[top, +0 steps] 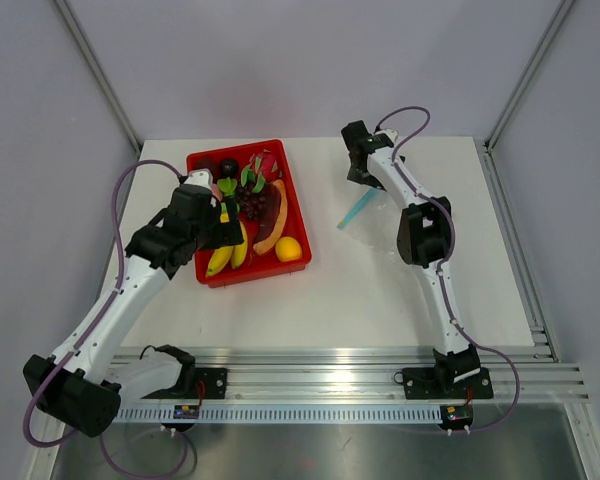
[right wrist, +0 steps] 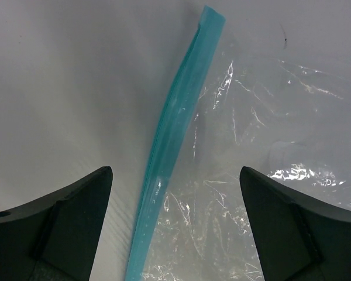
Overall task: Place the food in the zip-top bag and seal the zipper
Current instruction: Pick up the zipper food storage bag at the center of the board.
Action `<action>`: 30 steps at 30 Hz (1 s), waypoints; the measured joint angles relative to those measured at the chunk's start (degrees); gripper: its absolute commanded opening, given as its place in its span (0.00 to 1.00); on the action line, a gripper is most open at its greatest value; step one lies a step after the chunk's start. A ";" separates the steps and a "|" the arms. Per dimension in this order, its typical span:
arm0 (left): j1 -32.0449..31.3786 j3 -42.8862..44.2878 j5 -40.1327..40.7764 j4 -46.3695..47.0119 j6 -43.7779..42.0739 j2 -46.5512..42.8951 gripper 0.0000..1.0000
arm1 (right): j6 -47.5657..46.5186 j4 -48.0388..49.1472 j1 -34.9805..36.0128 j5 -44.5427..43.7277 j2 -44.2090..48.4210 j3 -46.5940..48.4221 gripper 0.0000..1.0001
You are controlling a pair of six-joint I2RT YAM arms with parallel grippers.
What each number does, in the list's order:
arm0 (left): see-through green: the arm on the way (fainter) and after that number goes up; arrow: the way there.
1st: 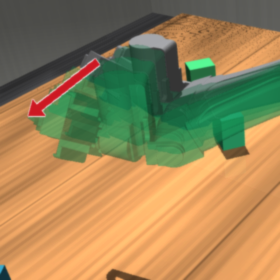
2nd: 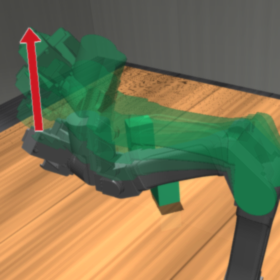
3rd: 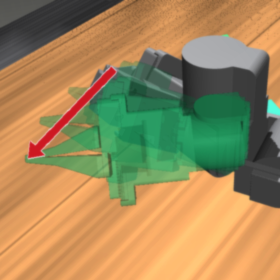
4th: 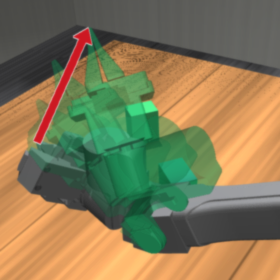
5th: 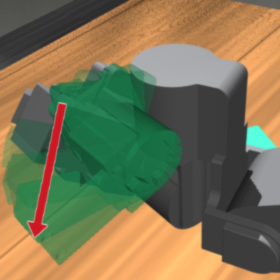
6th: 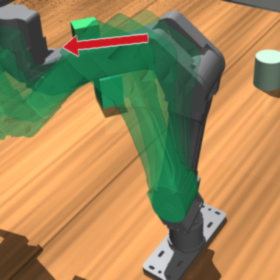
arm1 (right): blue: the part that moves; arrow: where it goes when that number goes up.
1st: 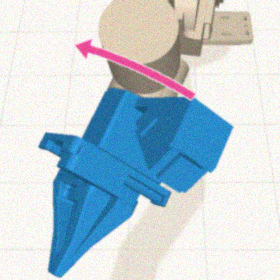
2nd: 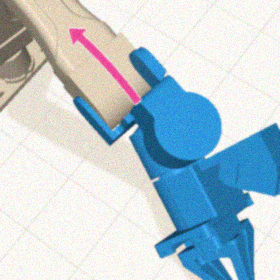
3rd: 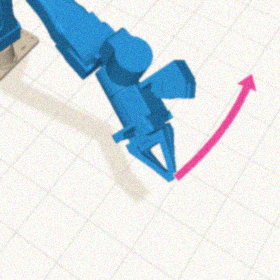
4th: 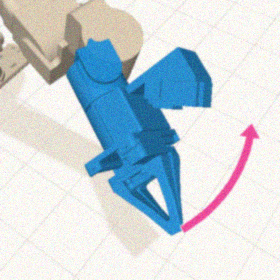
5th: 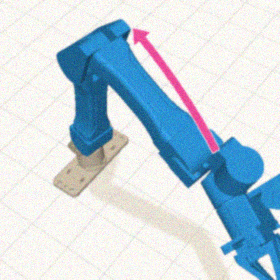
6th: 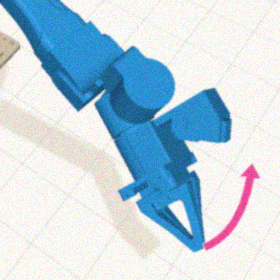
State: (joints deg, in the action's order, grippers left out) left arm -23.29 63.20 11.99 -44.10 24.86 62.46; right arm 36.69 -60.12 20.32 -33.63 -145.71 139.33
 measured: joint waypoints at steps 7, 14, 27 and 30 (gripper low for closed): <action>0.00 -0.04 -0.28 0.04 -0.26 0.39 0.99 | -0.07 -1.11 0.26 -0.02 -2.78 0.11 0.77; 0.00 -0.04 -0.33 0.07 -0.68 0.39 0.99 | -0.13 0.33 0.31 -1.33 -2.25 -4.50 0.42; 0.00 -0.04 -3.74 0.37 -0.15 0.48 0.99 | -2.03 5.99 1.51 -0.39 10.45 -18.23 0.20; 0.00 -0.04 -7.30 1.27 1.16 0.94 0.96 | -3.89 9.90 2.34 3.13 17.29 -25.07 0.18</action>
State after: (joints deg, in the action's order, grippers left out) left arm -23.29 63.16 4.69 -42.83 26.02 63.40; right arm 32.80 -50.22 22.65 -30.50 -128.42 114.26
